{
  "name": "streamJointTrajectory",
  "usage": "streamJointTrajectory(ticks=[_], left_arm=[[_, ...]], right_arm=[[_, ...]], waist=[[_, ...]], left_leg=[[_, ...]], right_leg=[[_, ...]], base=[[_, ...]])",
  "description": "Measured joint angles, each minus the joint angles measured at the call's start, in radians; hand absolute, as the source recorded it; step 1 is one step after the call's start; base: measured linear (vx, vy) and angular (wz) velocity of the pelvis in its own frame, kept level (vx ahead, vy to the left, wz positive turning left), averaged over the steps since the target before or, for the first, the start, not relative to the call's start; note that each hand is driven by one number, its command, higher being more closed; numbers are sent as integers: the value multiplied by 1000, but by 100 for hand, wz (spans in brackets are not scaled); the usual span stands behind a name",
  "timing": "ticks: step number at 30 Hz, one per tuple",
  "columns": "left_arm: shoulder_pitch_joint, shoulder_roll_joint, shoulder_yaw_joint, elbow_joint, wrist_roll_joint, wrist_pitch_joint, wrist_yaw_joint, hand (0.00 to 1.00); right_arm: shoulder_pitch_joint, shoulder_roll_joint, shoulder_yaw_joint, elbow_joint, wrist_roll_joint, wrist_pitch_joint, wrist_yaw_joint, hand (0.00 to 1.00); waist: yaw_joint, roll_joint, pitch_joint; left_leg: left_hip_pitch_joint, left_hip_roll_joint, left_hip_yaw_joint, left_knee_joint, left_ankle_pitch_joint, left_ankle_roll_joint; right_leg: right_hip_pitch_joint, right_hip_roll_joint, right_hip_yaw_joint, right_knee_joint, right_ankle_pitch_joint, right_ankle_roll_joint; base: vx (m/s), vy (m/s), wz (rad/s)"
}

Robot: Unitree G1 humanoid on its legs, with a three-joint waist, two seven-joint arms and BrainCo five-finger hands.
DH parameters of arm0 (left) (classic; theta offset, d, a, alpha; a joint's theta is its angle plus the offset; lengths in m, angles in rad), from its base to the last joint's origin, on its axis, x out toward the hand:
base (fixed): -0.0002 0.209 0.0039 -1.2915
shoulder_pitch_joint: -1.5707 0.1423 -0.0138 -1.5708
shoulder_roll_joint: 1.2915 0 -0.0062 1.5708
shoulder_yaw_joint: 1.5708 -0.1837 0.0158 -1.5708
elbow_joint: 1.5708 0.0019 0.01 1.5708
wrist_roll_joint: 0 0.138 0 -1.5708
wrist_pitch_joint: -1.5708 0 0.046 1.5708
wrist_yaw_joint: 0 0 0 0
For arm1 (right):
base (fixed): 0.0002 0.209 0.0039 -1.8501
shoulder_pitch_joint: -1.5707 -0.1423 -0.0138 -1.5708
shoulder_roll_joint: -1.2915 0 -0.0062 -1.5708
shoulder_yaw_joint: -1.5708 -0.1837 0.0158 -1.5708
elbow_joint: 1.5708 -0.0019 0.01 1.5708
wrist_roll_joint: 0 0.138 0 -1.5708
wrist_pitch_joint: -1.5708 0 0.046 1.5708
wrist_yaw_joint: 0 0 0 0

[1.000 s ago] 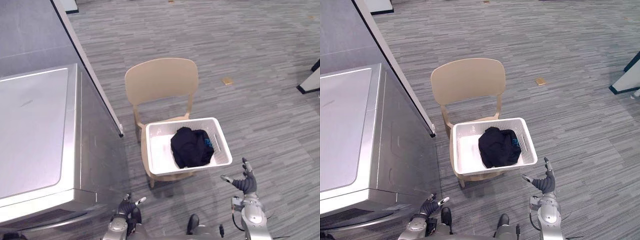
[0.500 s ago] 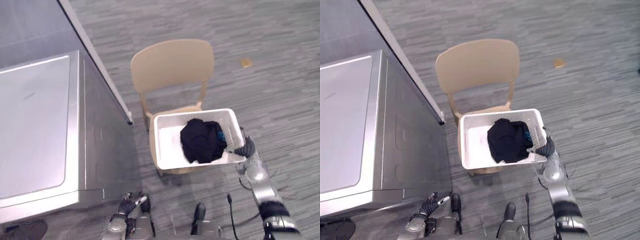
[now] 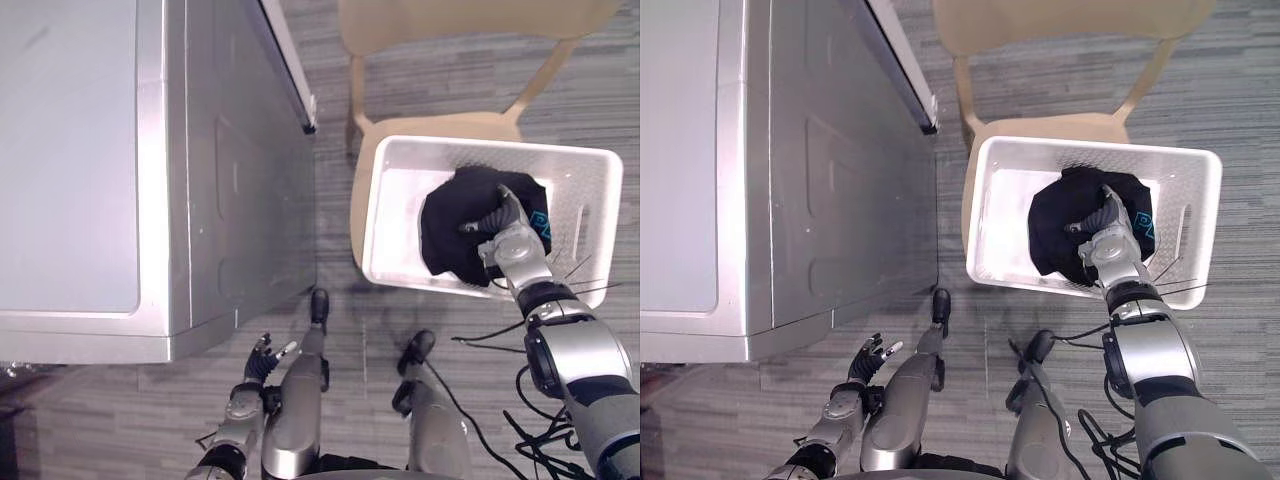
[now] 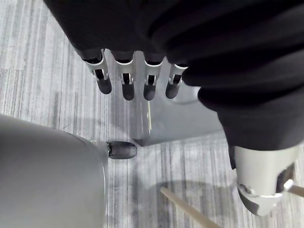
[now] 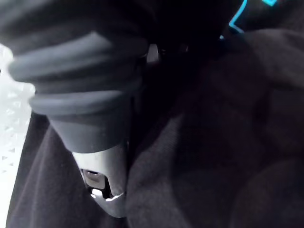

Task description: Pick up the laundry basket with both hands and put the clothes into the washing machine.

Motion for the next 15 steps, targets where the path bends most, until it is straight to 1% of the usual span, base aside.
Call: streamJointTrajectory(ticks=[3,4,7,9,12,13,14,15], left_arm=[[-13,-8,-3,13,-1,0,1,0],[-14,-8,-7,13,-2,0,2,0],[-14,-8,-12,12,-17,1,3,0],[-14,-10,-11,9,-18,1,18,0],[-13,-10,-6,-3,-18,2,20,0],[-12,-12,-2,-14,-18,4,21,0],[-11,-14,-1,-20,-18,4,20,0],[-12,-17,1,-29,-18,4,20,0]], right_arm=[[-10,-6,0,1,53,0,-4,100],[-10,-3,1,0,73,0,-3,100],[-6,19,0,-28,122,-3,-2,100],[27,36,-2,-123,158,-4,-3,100],[80,41,-22,-292,173,-10,-12,100],[118,43,-34,-388,192,-15,-23,100],[140,46,-46,-439,198,-20,-30,100],[189,59,-74,-545,209,-30,-40,100]], waist=[[2,2,1],[3,2,1],[2,5,2],[0,3,3],[-8,-6,9],[-15,-11,12],[-21,-11,13],[-31,-12,12]], left_leg=[[-9,-4,-24,0,8,2],[-9,-9,-27,0,9,3],[-8,-9,-27,0,11,5],[-4,-9,-25,0,11,5],[15,-9,-16,0,11,5],[30,-10,-16,-1,11,5],[39,-10,-16,-1,11,5],[57,-10,-16,-1,11,5]], right_leg=[[-3,-4,-9,18,-14,-4],[-8,-11,-9,35,-28,4],[-14,-14,-4,48,-32,1],[-13,-15,2,49,-32,1],[-2,-17,12,51,-31,1],[13,-17,15,50,-31,1],[22,-17,18,50,-31,1],[40,-17,28,50,-31,1]], base=[[-23,31,21],[-33,35,14],[-9,9,2],[-5,17,-4],[15,7,-7],[0,0,0],[27,8,5],[0,0,0]])
